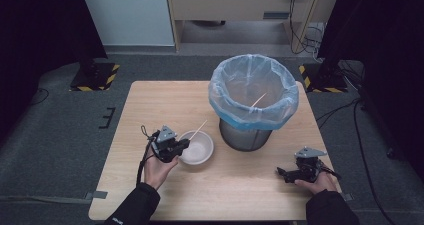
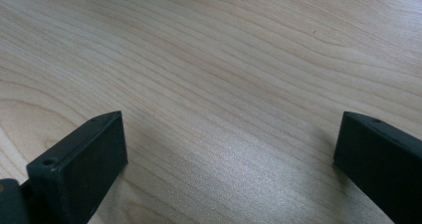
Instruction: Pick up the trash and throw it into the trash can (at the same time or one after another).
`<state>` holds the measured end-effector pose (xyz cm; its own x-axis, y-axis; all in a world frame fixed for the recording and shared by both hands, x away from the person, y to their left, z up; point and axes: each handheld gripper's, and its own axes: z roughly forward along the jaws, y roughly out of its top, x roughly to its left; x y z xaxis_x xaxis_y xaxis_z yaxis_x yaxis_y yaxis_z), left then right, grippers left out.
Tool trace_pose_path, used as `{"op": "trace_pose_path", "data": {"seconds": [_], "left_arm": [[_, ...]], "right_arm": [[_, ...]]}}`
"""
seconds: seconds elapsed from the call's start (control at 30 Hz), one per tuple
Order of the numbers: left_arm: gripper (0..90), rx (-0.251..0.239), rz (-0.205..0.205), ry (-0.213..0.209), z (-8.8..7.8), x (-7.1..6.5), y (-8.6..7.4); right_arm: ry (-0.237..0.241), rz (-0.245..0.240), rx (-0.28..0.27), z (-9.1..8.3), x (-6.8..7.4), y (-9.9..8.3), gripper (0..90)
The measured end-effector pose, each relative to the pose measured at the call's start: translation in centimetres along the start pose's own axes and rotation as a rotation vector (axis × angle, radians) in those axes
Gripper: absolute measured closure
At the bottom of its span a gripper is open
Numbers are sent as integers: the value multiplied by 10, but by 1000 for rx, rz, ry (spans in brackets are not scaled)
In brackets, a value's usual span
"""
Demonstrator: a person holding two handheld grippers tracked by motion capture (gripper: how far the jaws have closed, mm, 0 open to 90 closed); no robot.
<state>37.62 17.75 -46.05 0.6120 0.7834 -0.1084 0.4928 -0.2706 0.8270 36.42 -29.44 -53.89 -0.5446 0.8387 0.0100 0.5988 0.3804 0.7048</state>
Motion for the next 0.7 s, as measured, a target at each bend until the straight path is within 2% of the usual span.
{"op": "trace_pose_path", "data": {"seconds": [0.4, 0.7], "left_arm": [[852, -110, -19, 14, -29, 2, 11], [852, -171, -20, 24, -44, 2, 19]], "right_arm": [[0, 0, 0, 0, 0, 0, 6], [0, 0, 0, 0, 0, 0, 6]]}}
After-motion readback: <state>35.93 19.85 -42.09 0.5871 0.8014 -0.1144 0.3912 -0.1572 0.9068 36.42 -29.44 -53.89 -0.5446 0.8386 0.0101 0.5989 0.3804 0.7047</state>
